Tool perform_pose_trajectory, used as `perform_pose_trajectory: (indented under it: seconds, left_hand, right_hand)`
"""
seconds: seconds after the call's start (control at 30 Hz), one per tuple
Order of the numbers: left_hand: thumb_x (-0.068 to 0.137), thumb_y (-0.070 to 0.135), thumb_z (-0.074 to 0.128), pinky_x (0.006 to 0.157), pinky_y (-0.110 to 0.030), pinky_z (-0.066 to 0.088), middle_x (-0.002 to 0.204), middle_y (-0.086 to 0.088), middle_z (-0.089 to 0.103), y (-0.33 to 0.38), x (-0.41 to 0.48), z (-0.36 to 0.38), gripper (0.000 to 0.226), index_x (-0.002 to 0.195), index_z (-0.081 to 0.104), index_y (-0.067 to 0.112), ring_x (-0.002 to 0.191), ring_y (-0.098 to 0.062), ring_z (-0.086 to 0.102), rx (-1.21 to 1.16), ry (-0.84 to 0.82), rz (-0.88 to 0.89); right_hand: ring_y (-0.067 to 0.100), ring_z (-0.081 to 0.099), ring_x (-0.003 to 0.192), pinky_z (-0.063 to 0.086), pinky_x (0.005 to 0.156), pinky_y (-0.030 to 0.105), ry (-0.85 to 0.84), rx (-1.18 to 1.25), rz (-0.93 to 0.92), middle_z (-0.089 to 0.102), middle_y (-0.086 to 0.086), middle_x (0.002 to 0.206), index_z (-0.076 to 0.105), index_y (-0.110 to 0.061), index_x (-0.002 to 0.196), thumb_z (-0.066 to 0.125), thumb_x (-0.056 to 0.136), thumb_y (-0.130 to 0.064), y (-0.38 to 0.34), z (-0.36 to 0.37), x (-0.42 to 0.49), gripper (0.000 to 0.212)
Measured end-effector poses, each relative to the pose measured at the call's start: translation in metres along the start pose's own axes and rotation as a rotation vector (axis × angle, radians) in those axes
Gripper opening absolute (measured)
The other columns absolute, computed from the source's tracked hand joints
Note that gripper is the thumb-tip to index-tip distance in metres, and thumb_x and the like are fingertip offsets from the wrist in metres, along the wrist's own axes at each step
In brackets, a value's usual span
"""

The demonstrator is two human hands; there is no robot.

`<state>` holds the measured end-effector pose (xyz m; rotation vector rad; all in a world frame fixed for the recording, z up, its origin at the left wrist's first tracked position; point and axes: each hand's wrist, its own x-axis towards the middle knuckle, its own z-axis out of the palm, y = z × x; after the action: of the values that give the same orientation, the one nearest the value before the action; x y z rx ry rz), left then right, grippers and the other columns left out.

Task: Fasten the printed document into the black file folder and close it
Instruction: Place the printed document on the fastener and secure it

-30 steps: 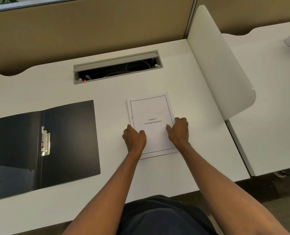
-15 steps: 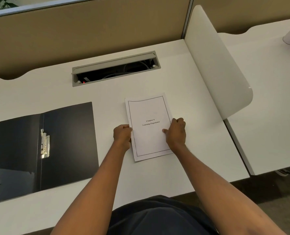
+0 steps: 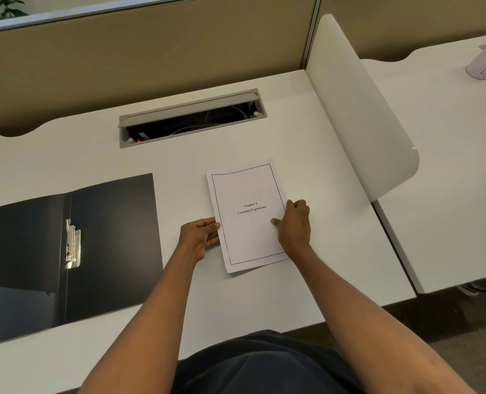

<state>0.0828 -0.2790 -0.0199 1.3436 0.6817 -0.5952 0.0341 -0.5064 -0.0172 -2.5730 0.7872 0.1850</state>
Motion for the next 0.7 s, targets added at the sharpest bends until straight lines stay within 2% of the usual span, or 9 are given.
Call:
perform_pose_trajectory:
  seconds: [0.2,0.37,0.47,0.53,0.6,0.63,0.67,0.7]
  left_hand:
    - [0.087,-0.012,0.071,0.057,-0.031,0.063,0.090,-0.015,0.079,-0.001,0.004,-0.004,0.019,0.104,0.071,-0.004,0.070,-0.022,0.079,-0.047,-0.018,-0.011]
    - [0.089,-0.009,0.071,0.060,-0.028,0.063,0.082,-0.009,0.081,0.005,0.005,-0.021,0.014,0.099,0.071,0.001,0.071,-0.019,0.080,-0.084,-0.080,-0.029]
    - [0.088,-0.007,0.072,0.063,-0.029,0.064,0.087,-0.010,0.081,0.013,0.006,-0.037,0.015,0.100,0.072,0.002,0.075,-0.021,0.080,-0.087,-0.104,-0.034]
    - [0.088,-0.006,0.072,0.064,-0.029,0.064,0.089,-0.010,0.082,0.018,0.006,-0.051,0.016,0.101,0.073,0.003,0.077,-0.021,0.080,-0.088,-0.112,-0.038]
    - [0.089,-0.006,0.072,0.063,-0.029,0.064,0.088,-0.010,0.082,0.024,0.005,-0.065,0.016,0.101,0.072,0.004,0.076,-0.020,0.080,-0.099,-0.111,-0.044]
    - [0.089,-0.006,0.071,0.063,-0.029,0.064,0.087,-0.009,0.082,0.026,0.005,-0.072,0.016,0.102,0.072,0.004,0.075,-0.020,0.080,-0.104,-0.107,-0.047]
    - [0.089,-0.006,0.071,0.062,-0.029,0.064,0.087,-0.009,0.082,0.029,0.004,-0.079,0.017,0.102,0.072,0.004,0.075,-0.020,0.080,-0.107,-0.100,-0.049]
    - [0.090,-0.006,0.071,0.062,-0.029,0.064,0.087,-0.009,0.082,0.032,0.003,-0.087,0.017,0.102,0.072,0.005,0.075,-0.020,0.080,-0.109,-0.094,-0.048]
  right_hand:
    - [0.030,0.045,0.127,0.050,0.095,0.038,-0.038,0.136,-0.002,0.047,0.014,0.132,0.054,-0.001,0.131,0.072,0.094,-0.028,0.006,-0.005,0.002,0.049]
    - [0.032,0.046,0.135,0.041,0.110,0.040,-0.073,0.348,0.044,0.046,0.017,0.144,0.044,-0.001,0.149,0.063,0.100,-0.031,0.008,-0.017,0.011,0.060]
    - [0.031,0.056,0.128,0.043,0.110,0.040,-0.119,0.460,0.053,0.053,0.017,0.142,0.043,0.000,0.150,0.059,0.102,-0.033,0.002,-0.023,0.015,0.060]
    - [0.027,0.059,0.123,0.046,0.103,0.037,-0.183,0.525,0.050,0.059,0.012,0.136,0.044,-0.003,0.149,0.056,0.103,-0.036,-0.006,-0.023,0.015,0.058]
    - [0.018,0.062,0.103,0.045,0.086,0.030,-0.264,0.592,0.043,0.066,0.004,0.114,0.058,-0.009,0.133,0.054,0.104,-0.037,-0.015,-0.020,0.013,0.041]
    - [0.011,0.058,0.080,0.042,0.073,0.028,-0.294,0.636,0.045,0.064,-0.002,0.092,0.065,-0.015,0.110,0.055,0.104,-0.036,-0.019,-0.016,0.012,0.024]
    - [0.006,0.044,0.059,0.033,0.060,0.026,-0.325,0.684,0.042,0.050,-0.007,0.072,0.058,-0.016,0.084,0.056,0.103,-0.033,-0.025,-0.015,0.010,0.025]
    - [0.007,0.028,0.051,0.023,0.054,0.027,-0.358,0.723,0.034,0.034,-0.009,0.063,0.042,-0.016,0.072,0.057,0.103,-0.029,-0.033,-0.013,0.006,0.036]
